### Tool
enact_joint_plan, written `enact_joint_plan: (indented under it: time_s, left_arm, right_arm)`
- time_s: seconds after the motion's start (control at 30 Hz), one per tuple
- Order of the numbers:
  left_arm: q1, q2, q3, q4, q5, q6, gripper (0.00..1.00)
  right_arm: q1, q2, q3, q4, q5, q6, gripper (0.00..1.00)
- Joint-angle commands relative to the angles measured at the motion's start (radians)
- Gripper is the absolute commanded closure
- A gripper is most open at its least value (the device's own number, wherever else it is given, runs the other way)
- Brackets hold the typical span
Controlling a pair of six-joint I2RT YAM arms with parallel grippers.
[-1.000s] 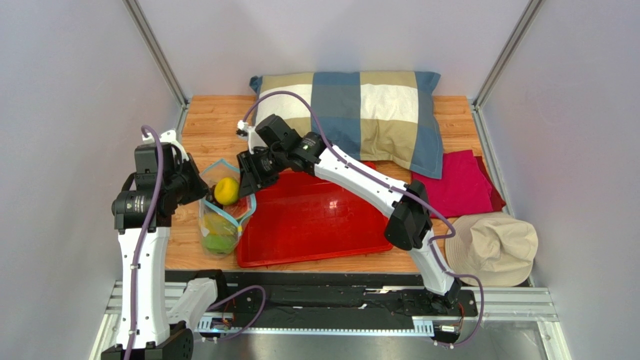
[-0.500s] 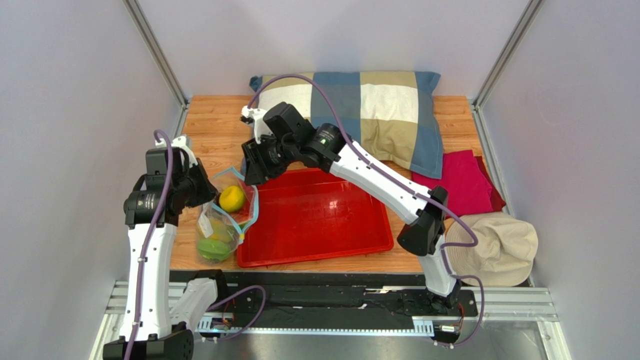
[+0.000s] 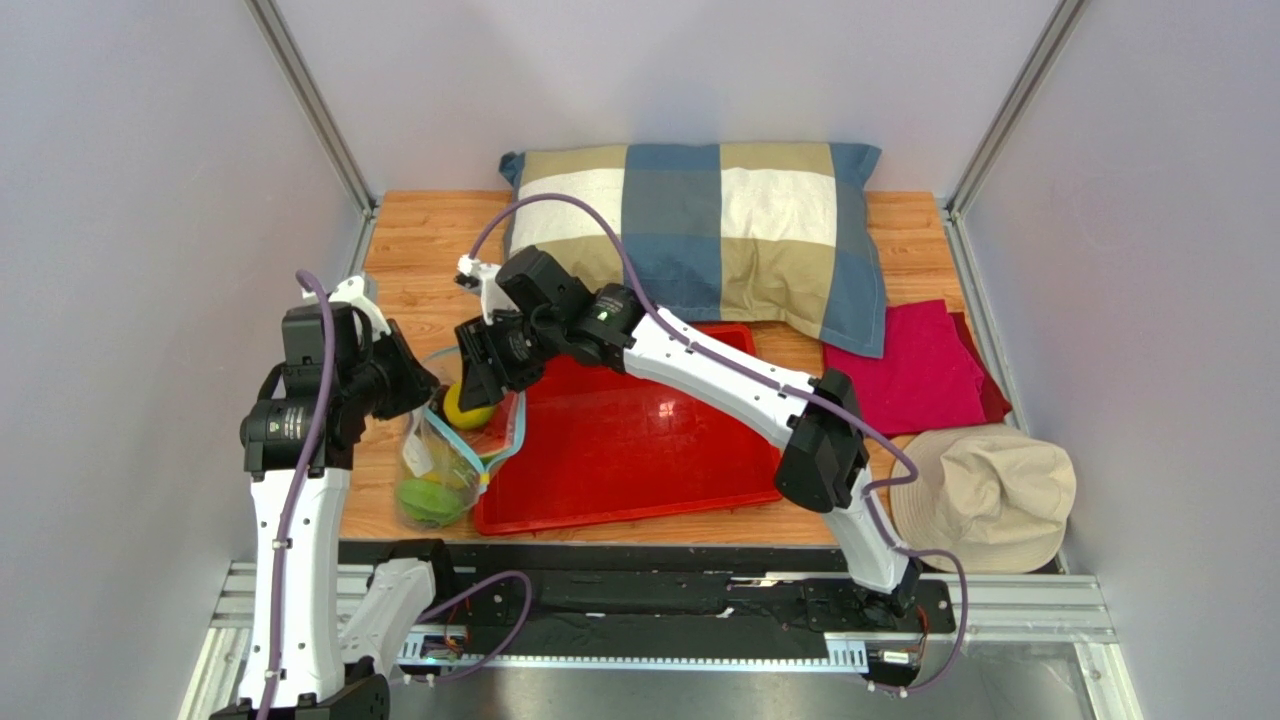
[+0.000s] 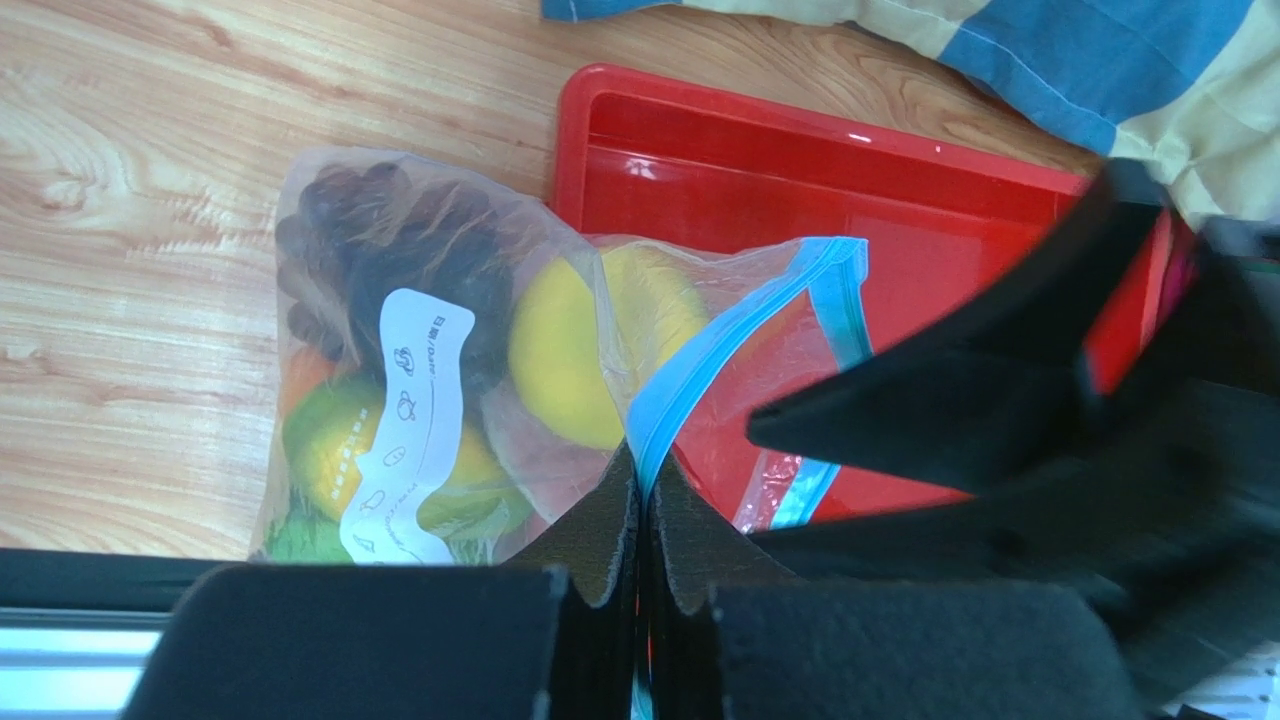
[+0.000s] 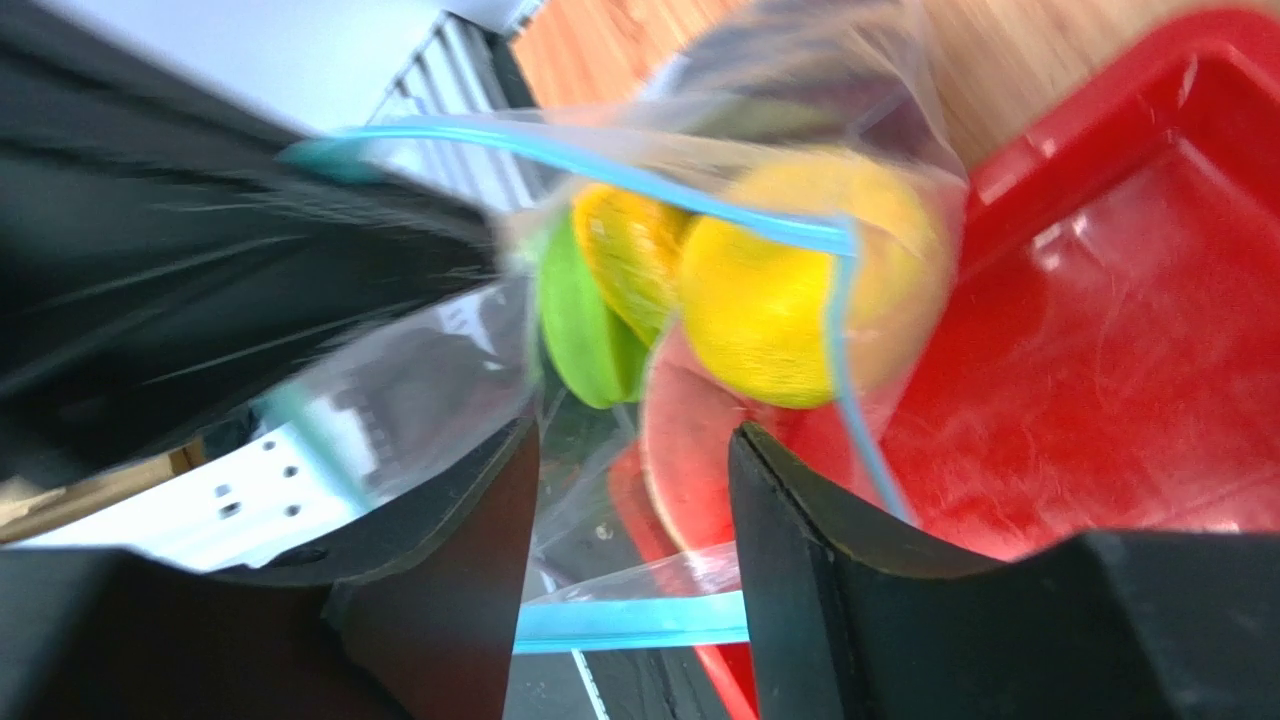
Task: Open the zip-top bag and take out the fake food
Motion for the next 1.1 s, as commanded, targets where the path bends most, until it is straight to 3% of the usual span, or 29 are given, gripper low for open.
enact_joint_plan:
  time_s: [0.0, 0.17, 0.37, 0.5, 0.77, 0.9, 1.03, 1.07]
  left_arm:
    - [0.001, -0.006, 0.042, 0.056, 0.054, -0.033, 1.00]
    - [0.002, -0.005, 0.041, 0.062, 0.086, -0.050, 1.00]
    - [0.002, -0.009, 0.013, 0.085, 0.133, -0.077, 1.00]
    - [0.001, -0.014, 0.006, 0.090, 0.149, -0.086, 1.00]
    - [0.002, -0.003, -0.002, 0.096, 0.192, -0.097, 1.00]
    - [0.002, -0.020, -0.008, 0.092, 0.192, -0.099, 1.00]
    - [0.002, -0.037, -0.010, 0.067, 0.176, -0.085, 1.00]
    - [0.001, -0.040, -0.008, 0.055, 0.169, -0.082, 1.00]
  right_arm:
    - [0.000, 0.003, -0.040, 0.092, 0.050, 0.049, 0.45]
    - [0.000, 0.041, -0.050, 0.109, 0.101, 0.075, 0.38]
    - [-0.002, 0.080, -0.065, 0.182, 0.114, 0.191, 0.37]
    - [0.001, 0.106, -0.071, 0.192, 0.170, 0.208, 0.25]
    - [0.004, 0.150, -0.076, 0.264, 0.134, 0.242, 0.25]
    - [0.003, 0.182, -0.042, 0.273, 0.148, 0.245, 0.20]
    - [0.001, 0.204, -0.005, 0.262, 0.167, 0.211, 0.31]
    - [0.001, 0.196, -0.004, 0.256, 0.165, 0.205, 0.44]
